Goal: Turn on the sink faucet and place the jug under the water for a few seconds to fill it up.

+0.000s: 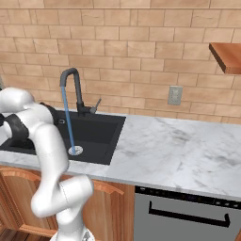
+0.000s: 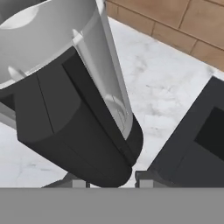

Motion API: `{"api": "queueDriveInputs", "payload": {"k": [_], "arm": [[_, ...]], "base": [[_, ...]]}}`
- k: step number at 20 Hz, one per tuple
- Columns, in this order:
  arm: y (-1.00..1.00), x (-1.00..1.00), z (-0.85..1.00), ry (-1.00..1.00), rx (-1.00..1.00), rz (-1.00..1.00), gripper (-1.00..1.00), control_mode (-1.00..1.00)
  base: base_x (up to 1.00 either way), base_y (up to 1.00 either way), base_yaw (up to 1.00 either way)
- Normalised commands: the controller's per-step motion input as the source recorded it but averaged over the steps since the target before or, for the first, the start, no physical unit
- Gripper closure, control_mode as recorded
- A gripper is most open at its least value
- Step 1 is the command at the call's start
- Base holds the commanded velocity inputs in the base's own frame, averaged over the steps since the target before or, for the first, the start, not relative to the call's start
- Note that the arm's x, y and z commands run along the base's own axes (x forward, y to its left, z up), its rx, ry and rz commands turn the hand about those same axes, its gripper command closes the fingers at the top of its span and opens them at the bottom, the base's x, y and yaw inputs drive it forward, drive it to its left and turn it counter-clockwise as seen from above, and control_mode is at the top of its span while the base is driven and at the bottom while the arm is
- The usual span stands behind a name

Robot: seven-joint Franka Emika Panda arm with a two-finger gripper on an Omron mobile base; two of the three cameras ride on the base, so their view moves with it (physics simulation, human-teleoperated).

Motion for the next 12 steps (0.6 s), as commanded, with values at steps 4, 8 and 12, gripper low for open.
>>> {"api": "queueDriveInputs", "payload": {"k": [4, 8, 12], "arm": [[-0.75, -0.37, 0.04, -0.23, 0.16, -0.15, 1.0, -1.0], [-0.69, -0.3, 0.07, -0.17, 0.21, -0.17, 1.0, -1.0], [-0.61, -0.19, 0.37, -0.03, 0.2, -0.17, 1.0, -1.0]], "base": [[0.0, 0.0, 0.0], [0.0, 0.0, 0.0], [0.0, 0.0, 0.0]]}}
